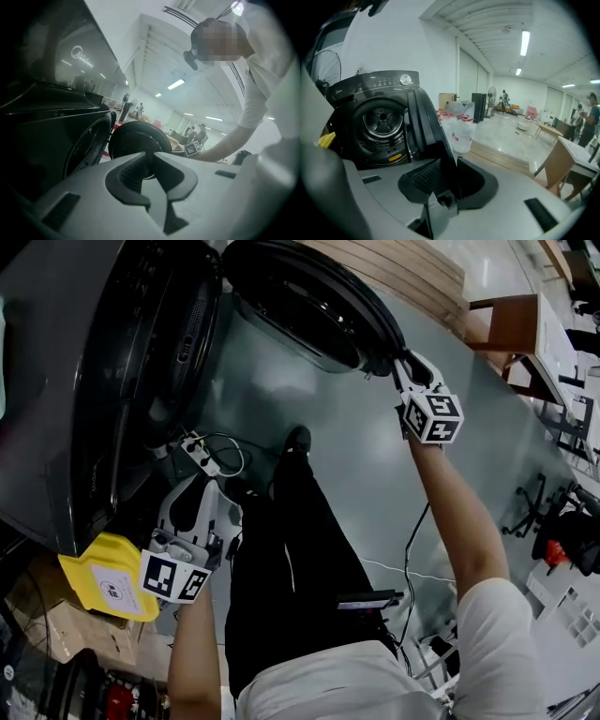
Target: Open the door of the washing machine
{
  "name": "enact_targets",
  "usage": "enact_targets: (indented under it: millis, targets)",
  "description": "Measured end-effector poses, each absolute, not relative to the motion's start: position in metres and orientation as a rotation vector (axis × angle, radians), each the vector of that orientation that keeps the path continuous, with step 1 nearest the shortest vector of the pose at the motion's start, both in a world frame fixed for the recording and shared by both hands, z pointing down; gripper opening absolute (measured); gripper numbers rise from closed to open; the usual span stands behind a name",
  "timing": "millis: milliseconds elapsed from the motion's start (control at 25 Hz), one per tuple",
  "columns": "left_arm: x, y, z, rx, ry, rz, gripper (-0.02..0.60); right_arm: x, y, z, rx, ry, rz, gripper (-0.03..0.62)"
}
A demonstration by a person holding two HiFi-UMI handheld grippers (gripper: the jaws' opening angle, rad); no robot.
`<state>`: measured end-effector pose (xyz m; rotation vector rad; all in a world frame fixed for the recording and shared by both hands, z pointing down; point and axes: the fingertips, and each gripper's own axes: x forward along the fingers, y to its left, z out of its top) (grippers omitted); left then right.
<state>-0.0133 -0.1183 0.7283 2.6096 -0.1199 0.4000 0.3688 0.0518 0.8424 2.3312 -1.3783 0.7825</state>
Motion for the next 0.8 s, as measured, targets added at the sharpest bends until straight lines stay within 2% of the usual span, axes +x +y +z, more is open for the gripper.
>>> enact_targets:
  millis: [360,400,440,480,640,800]
  targets:
    - [0.054,-0.109,0.727,2.594,-0.186,0.415,0.052,0.477,0.036,0.842,2.365,-1.263,0.731,0.137]
    - [0.061,-0.106,0.725,2.596,-0.18,0.408,0.052,0.486,0.036,0.84,2.387,-1.241,0.728,0.133]
    - [0.067,-0.105,0.723,2.6,-0.172,0.4,0.052,0.493,0.035,0.838,2.409,-1.221,0.725,0.097]
    - [0.072,-0.104,0.723,2.604,-0.164,0.394,0.052,0.497,0.035,0.836,2.428,-1.209,0.726,0.087]
    - [0.078,-0.096,0.717,2.609,-0.123,0.393,0.052,0.474,0.039,0.824,2.474,-1.266,0.744,0.078]
    - [0.072,-0.089,0.693,2.653,-0.064,0.364,0.052,0.412,0.048,0.771,2.491,-1.455,0.636,0.051]
